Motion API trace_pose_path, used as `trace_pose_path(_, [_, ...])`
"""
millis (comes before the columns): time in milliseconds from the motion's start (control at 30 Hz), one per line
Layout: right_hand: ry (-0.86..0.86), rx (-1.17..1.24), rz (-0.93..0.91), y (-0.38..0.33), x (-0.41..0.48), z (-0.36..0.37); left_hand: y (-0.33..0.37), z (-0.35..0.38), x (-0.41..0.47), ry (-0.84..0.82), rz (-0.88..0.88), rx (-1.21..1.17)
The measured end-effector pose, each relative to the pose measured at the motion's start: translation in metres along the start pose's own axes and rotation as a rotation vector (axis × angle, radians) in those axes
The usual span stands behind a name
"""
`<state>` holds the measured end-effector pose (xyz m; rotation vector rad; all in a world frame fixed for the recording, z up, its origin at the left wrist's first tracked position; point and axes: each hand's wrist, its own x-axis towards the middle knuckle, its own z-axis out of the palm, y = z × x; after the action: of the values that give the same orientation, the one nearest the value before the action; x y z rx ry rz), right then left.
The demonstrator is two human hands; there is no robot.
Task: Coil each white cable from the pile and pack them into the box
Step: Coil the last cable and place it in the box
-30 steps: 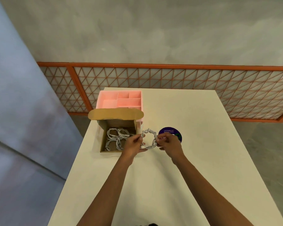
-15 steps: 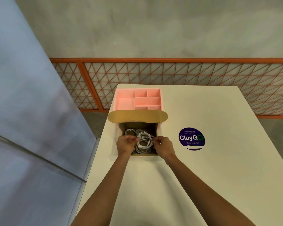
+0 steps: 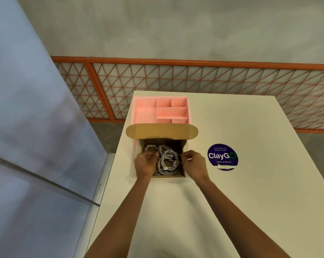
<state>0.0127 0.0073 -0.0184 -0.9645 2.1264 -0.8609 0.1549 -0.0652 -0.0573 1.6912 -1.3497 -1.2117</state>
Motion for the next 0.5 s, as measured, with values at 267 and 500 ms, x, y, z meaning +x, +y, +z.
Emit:
trace_pose_path(267, [0.147,0.22,-0.12,-0.024,0.016,-0.023,0.031,-0.042,-0.009,0.265,0.243,-0.105])
trace_pose_path(500, [0.189,0.007,-0.313,-0.052,0.021,-0.035,0.061,-0.058,-0.008,0.284,0.426,0.024])
